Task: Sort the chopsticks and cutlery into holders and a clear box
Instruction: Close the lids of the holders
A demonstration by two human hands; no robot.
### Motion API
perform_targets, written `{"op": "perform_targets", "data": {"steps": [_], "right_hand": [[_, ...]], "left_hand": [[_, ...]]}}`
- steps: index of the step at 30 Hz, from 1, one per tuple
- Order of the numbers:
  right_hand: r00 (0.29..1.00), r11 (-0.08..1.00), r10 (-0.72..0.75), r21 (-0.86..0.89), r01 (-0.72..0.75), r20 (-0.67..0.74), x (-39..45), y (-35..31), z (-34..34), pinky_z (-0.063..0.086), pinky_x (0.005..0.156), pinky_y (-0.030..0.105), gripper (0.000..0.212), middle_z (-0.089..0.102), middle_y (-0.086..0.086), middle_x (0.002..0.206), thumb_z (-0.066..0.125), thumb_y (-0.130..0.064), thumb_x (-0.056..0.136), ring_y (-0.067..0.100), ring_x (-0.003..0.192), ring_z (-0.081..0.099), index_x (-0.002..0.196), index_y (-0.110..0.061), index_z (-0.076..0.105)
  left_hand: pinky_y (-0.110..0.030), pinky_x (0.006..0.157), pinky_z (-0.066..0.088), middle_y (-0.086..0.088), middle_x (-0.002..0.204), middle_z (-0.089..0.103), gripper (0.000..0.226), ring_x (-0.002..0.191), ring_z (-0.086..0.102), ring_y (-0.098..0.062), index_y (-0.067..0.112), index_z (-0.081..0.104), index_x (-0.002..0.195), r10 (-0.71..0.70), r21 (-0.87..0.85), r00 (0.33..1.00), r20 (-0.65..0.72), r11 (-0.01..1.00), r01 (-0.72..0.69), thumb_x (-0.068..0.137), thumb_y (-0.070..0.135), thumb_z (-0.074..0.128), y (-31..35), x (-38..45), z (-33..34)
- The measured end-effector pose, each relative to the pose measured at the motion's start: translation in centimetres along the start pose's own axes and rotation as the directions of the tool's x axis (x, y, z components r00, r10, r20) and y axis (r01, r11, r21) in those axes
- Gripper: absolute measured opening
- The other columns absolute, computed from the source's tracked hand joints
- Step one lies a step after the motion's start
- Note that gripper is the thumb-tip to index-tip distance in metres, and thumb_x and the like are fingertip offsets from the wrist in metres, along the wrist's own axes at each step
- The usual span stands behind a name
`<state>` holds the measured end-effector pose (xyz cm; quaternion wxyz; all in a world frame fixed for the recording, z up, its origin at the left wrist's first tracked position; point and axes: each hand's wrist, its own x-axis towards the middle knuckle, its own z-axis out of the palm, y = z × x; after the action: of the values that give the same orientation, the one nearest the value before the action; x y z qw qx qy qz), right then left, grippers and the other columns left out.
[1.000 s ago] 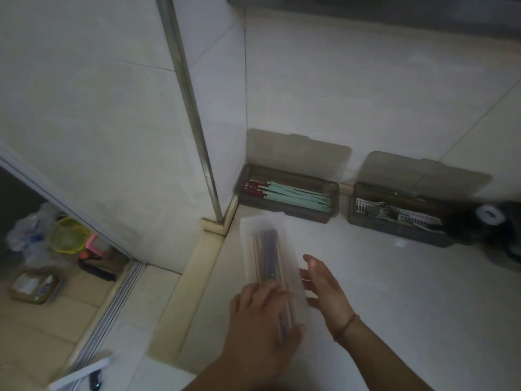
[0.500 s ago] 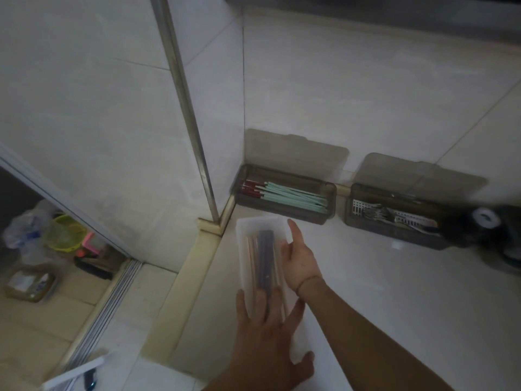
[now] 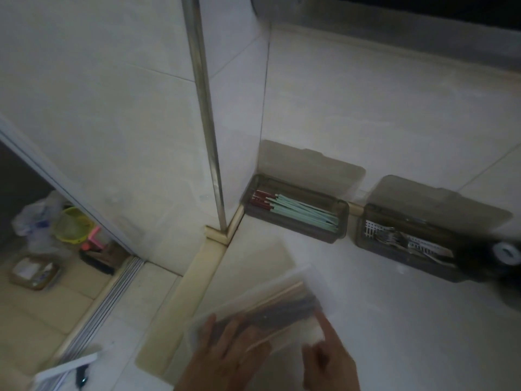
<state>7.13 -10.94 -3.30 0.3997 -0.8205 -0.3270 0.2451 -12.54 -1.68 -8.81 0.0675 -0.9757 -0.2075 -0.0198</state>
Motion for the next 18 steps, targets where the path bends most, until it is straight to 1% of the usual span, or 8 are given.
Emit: {"op": "perform_targets", "data": {"steps": [1, 3, 5, 6, 8, 10, 14, 18], "right_hand": [[0.999, 1.0, -0.014, -0.013, 0.014, -0.034, -0.5, 0.7, -0.4, 0.016, 0.031, 0.013, 0.052, 0.033, -0.007, 0.029, 0.06, -0.024, 0.065, 0.011, 0.041, 0.05, 0.114, -0.043, 0.063], [0.985, 0.983, -0.043, -0.169, 0.072, 0.168, -0.8, -0.1, 0.0, 0.029, 0.043, 0.005, 0.045, 0.045, -0.008, 0.037, 0.054, -0.053, 0.063, 0.005, 0.046, 0.052, 0.107, -0.051, 0.064], [0.979, 0.936, -0.166, -0.294, 0.194, 0.117, -0.3, -0.6, -0.7, 0.033, 0.051, -0.001, 0.032, 0.05, -0.018, 0.048, 0.046, -0.069, 0.06, -0.004, 0.052, 0.049, 0.088, -0.061, 0.059], [0.977, 0.946, -0.206, -0.244, 0.212, 0.05, 0.0, -1.1, -1.5, 0.03, 0.05, -0.004, 0.024, 0.046, -0.018, 0.047, 0.044, -0.069, 0.062, -0.007, 0.05, 0.045, 0.079, -0.059, 0.058], [0.951, 0.915, -0.295, -0.259, 0.31, 0.096, 2.0, -2.8, -2.9, 0.032, 0.048, -0.002, 0.02, 0.051, -0.019, 0.054, 0.051, -0.058, 0.07, -0.006, 0.045, 0.046, 0.089, -0.059, 0.058], [0.939, 0.906, -0.335, -0.249, 0.342, 0.072, 6.6, -3.6, -4.6, 0.047, 0.059, 0.014, 0.021, 0.057, -0.012, 0.064, 0.06, -0.044, 0.079, 0.0, 0.056, 0.055, 0.099, -0.04, 0.065], [0.945, 0.897, -0.324, -0.328, 0.296, -0.033, 18.5, -6.9, -5.9, 0.043, 0.092, 0.024, 0.045, 0.061, 0.011, 0.113, 0.063, -0.028, 0.081, 0.024, 0.1, 0.059, 0.121, -0.009, 0.061], [0.97, 0.776, -0.233, -0.589, 0.225, 0.063, 26.7, -8.1, -6.6, 0.033, 0.108, 0.036, 0.059, 0.036, 0.013, 0.143, 0.061, -0.025, 0.086, 0.034, 0.127, 0.035, 0.139, -0.008, 0.041]], "left_hand": [[-0.063, 0.097, 0.03, 0.002, 0.131, 0.062, 0.044, 0.128, 0.05, -0.035, 0.036, 0.053, 0.131, 0.016, 0.02, 0.999, 0.033, 1.0, -0.017, 0.107, 0.026, 0.018, -0.8, -0.4, 0.4], [-0.065, 0.097, 0.031, 0.001, 0.136, 0.06, 0.045, 0.133, 0.048, -0.036, 0.038, 0.047, 0.139, 0.048, 0.033, 0.994, 0.098, 0.998, -0.051, 0.108, 0.029, 0.015, -2.8, -0.9, 0.6], [-0.066, 0.096, 0.041, -0.001, 0.138, 0.059, 0.044, 0.132, 0.051, -0.034, 0.04, 0.044, 0.143, 0.145, 0.029, 0.981, 0.129, 0.988, -0.15, 0.107, 0.038, 0.018, -4.9, -1.0, 0.0], [-0.065, 0.092, 0.048, -0.001, 0.137, 0.06, 0.043, 0.131, 0.052, -0.032, 0.041, 0.046, 0.141, 0.189, 0.012, 0.971, 0.148, 0.981, -0.193, 0.106, 0.043, 0.021, -5.9, -0.7, -0.8], [-0.057, 0.081, 0.057, 0.003, 0.133, 0.058, 0.039, 0.126, 0.057, -0.029, 0.044, 0.049, 0.136, 0.242, -0.079, 0.952, 0.19, 0.97, -0.231, 0.105, 0.047, 0.026, -7.4, 0.7, -3.3], [-0.044, 0.078, 0.06, 0.007, 0.13, 0.052, 0.035, 0.116, 0.054, -0.021, 0.045, 0.046, 0.133, 0.297, -0.154, 0.934, 0.199, 0.951, -0.27, 0.103, 0.042, 0.03, -8.3, 3.4, -6.1], [-0.034, 0.108, 0.036, 0.002, 0.148, 0.036, 0.062, 0.129, 0.041, -0.022, 0.035, 0.024, 0.152, 0.412, -0.338, 0.798, 0.439, 0.899, -0.278, 0.095, 0.04, 0.05, -9.4, 11.5, -9.9], [-0.038, 0.116, 0.025, -0.002, 0.158, 0.021, 0.066, 0.14, 0.025, -0.025, 0.026, 0.017, 0.156, 0.313, -0.269, 0.868, 0.384, 0.938, -0.219, 0.099, 0.036, 0.05, -11.4, 18.0, -10.2]]}}
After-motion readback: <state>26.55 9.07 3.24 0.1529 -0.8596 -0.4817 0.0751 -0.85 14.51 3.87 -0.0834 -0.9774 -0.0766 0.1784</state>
